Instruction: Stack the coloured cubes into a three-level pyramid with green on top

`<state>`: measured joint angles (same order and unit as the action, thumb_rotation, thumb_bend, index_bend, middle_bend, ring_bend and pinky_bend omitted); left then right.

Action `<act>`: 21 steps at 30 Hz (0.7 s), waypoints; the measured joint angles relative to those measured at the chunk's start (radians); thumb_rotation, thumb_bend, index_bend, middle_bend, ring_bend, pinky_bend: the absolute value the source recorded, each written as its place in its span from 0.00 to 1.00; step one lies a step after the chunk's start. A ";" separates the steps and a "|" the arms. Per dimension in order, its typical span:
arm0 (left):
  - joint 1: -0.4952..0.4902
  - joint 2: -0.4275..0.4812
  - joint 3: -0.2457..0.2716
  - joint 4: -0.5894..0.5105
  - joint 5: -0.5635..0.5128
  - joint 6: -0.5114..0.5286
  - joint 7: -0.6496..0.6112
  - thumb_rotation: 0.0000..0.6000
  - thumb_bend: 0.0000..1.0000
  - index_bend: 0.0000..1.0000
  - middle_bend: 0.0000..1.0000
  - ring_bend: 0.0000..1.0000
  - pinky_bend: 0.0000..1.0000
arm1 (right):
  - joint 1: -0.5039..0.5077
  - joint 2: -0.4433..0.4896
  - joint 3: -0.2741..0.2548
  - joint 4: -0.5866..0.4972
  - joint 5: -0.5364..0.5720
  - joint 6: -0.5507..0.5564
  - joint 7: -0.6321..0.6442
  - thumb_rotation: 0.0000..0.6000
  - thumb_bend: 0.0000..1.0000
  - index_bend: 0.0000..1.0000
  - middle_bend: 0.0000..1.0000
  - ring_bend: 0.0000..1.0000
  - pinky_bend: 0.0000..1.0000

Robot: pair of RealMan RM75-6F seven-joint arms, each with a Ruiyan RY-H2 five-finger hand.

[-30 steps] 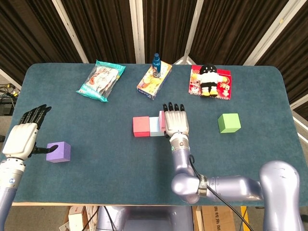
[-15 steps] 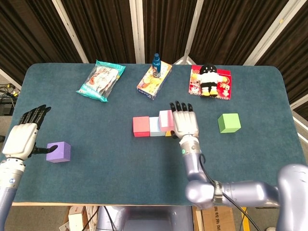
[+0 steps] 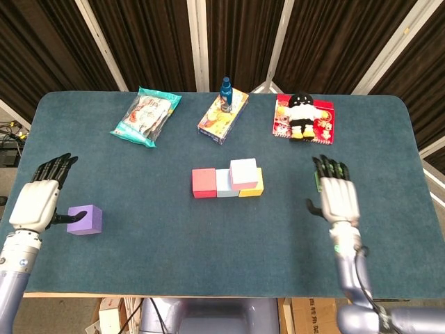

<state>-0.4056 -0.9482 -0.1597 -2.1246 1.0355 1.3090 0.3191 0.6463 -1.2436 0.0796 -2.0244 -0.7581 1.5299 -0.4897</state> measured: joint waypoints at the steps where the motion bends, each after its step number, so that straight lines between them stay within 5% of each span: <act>1: 0.001 -0.004 0.003 0.001 0.000 0.000 0.002 1.00 0.07 0.00 0.00 0.00 0.02 | -0.037 0.018 -0.028 0.005 -0.043 0.006 0.041 1.00 0.34 0.00 0.00 0.00 0.00; 8: 0.013 -0.035 0.039 0.002 0.006 0.013 0.061 1.00 0.05 0.00 0.00 0.00 0.02 | -0.165 0.087 -0.088 0.063 -0.195 0.023 0.213 1.00 0.34 0.00 0.00 0.00 0.00; 21: 0.010 -0.112 0.082 0.036 -0.064 0.022 0.213 1.00 0.05 0.00 0.11 0.00 0.02 | -0.225 0.140 -0.031 0.066 -0.245 -0.068 0.322 1.00 0.34 0.00 0.00 0.00 0.00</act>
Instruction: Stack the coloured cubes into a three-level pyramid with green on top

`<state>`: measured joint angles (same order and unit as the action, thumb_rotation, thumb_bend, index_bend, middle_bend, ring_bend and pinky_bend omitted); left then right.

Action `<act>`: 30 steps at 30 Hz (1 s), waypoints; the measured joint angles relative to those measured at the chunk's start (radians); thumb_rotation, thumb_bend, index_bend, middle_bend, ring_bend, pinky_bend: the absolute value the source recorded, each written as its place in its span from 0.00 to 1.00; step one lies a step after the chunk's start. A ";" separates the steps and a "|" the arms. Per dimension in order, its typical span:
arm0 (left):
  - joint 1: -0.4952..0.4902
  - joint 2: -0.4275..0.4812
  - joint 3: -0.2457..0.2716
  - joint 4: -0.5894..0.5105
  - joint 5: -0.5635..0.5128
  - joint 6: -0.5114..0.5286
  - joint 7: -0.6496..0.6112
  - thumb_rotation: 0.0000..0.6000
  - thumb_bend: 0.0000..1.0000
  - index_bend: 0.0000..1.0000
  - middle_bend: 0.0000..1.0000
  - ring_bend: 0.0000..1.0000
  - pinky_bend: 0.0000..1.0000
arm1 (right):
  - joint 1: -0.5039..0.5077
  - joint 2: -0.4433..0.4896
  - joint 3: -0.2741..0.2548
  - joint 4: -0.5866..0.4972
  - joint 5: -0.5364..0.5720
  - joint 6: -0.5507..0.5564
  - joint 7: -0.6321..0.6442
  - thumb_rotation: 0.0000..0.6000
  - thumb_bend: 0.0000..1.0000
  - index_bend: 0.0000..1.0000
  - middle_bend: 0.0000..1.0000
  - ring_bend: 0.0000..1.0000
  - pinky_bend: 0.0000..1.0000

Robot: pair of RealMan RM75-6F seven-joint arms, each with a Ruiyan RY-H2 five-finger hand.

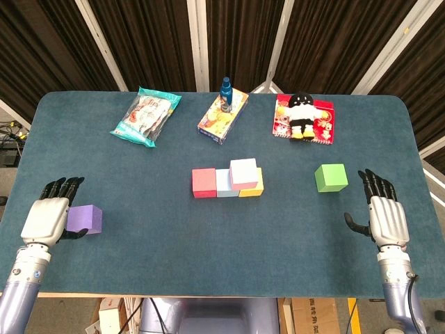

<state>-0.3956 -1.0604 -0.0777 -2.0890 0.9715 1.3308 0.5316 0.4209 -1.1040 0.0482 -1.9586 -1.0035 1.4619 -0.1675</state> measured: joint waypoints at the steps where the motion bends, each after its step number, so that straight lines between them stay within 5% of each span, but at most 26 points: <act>1: -0.003 -0.007 0.001 0.009 -0.010 -0.004 0.005 1.00 0.06 0.00 0.11 0.00 0.02 | -0.003 0.002 0.005 -0.002 -0.002 -0.003 0.004 1.00 0.34 0.00 0.00 0.00 0.00; 15: -0.059 -0.104 -0.001 0.124 -0.161 -0.077 0.070 1.00 0.07 0.00 0.16 0.00 0.02 | -0.035 0.001 0.049 -0.003 -0.014 -0.045 0.007 1.00 0.34 0.00 0.00 0.00 0.00; 30: -0.073 -0.109 0.038 0.256 -0.172 -0.179 0.042 1.00 0.07 0.00 0.21 0.00 0.02 | -0.058 -0.020 0.079 0.008 -0.018 -0.071 -0.019 1.00 0.34 0.00 0.00 0.00 0.00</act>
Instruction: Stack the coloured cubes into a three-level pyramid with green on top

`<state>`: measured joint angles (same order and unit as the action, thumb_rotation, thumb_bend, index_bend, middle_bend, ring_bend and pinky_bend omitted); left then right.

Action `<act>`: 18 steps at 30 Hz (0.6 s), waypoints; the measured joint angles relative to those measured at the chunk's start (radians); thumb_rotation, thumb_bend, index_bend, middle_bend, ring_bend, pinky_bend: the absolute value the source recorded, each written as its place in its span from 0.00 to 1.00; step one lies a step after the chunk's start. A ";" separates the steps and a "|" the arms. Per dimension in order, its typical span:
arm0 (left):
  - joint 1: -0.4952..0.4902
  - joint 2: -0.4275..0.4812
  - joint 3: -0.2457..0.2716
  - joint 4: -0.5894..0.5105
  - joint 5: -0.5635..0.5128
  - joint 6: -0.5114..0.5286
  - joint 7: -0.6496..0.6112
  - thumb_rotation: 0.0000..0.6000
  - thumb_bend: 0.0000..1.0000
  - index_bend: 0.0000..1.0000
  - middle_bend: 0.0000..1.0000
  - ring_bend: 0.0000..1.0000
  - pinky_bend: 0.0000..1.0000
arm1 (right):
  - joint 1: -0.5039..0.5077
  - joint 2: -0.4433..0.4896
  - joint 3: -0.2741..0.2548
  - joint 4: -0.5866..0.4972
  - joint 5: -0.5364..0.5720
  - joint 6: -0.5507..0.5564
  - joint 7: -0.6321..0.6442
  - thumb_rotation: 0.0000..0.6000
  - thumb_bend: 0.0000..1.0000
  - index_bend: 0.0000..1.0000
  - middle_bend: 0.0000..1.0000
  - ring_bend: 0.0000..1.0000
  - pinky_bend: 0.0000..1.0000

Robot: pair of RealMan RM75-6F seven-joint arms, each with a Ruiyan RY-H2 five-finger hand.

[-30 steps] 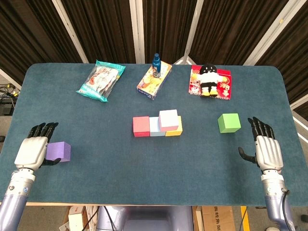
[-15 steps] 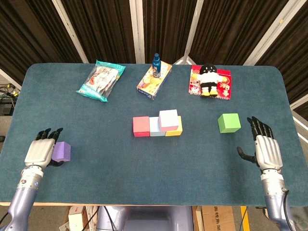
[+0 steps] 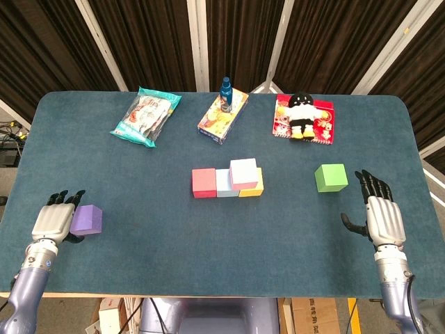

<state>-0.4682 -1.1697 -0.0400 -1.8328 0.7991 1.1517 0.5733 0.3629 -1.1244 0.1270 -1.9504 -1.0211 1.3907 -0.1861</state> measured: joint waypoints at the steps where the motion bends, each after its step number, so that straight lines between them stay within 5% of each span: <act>1: -0.001 0.000 0.002 0.007 0.003 -0.007 -0.003 1.00 0.07 0.00 0.21 0.00 0.02 | -0.001 -0.002 0.002 0.000 0.000 -0.002 -0.001 1.00 0.34 0.00 0.00 0.00 0.00; 18: -0.017 0.008 0.035 0.103 0.112 -0.111 -0.082 1.00 0.15 0.00 0.24 0.00 0.02 | -0.019 -0.012 0.025 -0.001 0.003 -0.024 -0.014 1.00 0.34 0.00 0.00 0.00 0.00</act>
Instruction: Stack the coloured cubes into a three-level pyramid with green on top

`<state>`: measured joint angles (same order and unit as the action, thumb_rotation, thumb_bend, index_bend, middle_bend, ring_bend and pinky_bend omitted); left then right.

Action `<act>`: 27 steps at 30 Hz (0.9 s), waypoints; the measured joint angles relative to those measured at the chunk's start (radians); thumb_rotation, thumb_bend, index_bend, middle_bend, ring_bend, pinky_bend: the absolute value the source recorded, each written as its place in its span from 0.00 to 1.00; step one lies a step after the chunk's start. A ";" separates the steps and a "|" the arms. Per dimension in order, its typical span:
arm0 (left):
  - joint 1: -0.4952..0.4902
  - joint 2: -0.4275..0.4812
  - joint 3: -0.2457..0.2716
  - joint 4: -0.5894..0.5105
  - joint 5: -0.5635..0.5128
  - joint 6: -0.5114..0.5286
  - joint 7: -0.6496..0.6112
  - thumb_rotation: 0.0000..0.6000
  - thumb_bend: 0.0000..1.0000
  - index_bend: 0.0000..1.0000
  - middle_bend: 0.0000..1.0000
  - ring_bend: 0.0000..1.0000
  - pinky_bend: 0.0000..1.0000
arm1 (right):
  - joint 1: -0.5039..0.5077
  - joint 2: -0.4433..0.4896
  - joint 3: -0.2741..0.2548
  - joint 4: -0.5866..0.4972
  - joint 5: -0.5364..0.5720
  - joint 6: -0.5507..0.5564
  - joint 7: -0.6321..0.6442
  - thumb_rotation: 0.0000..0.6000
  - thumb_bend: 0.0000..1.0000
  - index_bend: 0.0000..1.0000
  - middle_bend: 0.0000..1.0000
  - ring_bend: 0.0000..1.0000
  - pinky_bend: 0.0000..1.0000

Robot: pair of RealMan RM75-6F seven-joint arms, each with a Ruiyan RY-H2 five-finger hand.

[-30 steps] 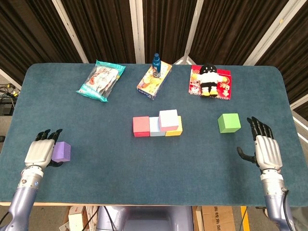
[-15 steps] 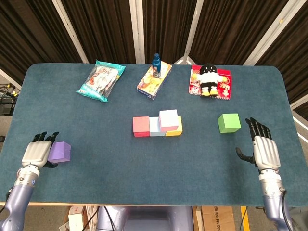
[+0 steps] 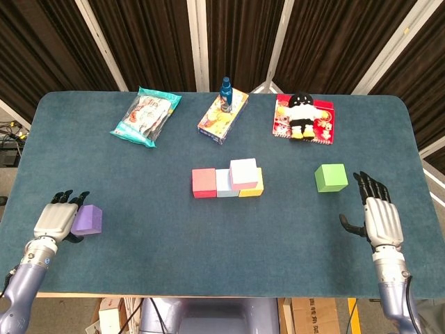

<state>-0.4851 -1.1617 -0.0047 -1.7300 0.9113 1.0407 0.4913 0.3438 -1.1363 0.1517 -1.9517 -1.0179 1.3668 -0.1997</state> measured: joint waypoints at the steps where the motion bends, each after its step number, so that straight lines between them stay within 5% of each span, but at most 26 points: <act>1: 0.000 0.001 0.002 0.005 0.012 -0.004 -0.007 1.00 0.16 0.00 0.24 0.00 0.02 | -0.001 -0.001 0.001 0.000 0.000 -0.001 -0.002 1.00 0.34 0.00 0.00 0.00 0.00; 10: 0.009 0.014 0.016 0.030 0.090 -0.018 -0.067 1.00 0.33 0.02 0.35 0.01 0.03 | -0.007 -0.008 0.009 0.000 -0.004 -0.009 -0.013 1.00 0.34 0.00 0.00 0.00 0.00; 27: -0.023 0.114 -0.036 -0.125 0.128 -0.004 -0.076 1.00 0.34 0.05 0.37 0.03 0.05 | -0.018 -0.007 0.020 -0.005 -0.016 -0.022 -0.015 1.00 0.34 0.00 0.00 0.00 0.00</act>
<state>-0.5080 -1.0476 -0.0403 -1.8554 1.0395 1.0368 0.4148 0.3261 -1.1435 0.1721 -1.9570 -1.0336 1.3448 -0.2149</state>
